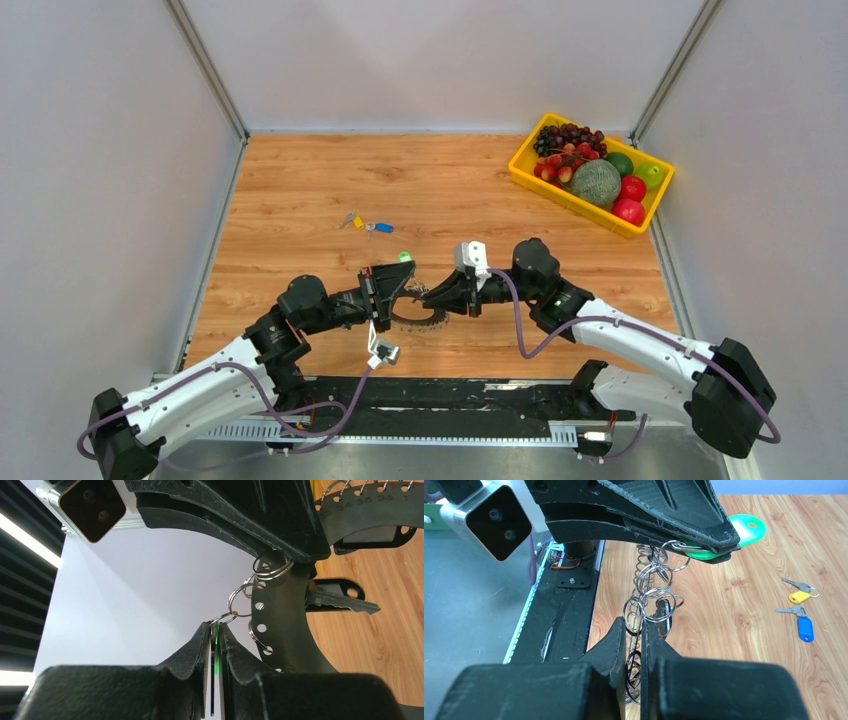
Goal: Remove the keys from the keyring
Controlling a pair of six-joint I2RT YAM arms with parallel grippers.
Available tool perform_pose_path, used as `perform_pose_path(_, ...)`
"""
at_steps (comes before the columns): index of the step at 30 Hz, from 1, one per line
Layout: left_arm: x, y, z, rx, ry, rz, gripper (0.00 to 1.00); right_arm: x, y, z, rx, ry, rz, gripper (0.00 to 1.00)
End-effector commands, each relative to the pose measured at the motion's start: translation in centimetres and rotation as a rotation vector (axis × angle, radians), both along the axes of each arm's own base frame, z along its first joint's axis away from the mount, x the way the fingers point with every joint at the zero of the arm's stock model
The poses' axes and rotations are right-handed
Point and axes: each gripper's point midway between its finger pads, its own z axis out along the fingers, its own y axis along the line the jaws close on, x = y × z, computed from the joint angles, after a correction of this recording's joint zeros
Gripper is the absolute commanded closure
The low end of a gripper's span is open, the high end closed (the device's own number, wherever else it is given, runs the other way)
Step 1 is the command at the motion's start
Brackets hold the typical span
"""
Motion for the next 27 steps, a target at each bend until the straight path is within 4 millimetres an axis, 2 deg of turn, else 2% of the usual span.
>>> perform_pose_path(1,-0.4,-0.29,0.66,-0.037,0.012,-0.024,0.83,-0.55,-0.25,3.86,0.085,-0.089,0.028,1.0)
perform_pose_path(8,-0.21,-0.37,0.2,-0.029,0.025,-0.02,0.83,-0.78,-0.51,4.78,0.095,-0.097,0.025,1.0)
perform_pose_path(27,0.04,-0.11,0.44,-0.043,0.024,0.001,0.81,-1.33,-0.76,4.68,0.09,-0.098,0.048,1.0)
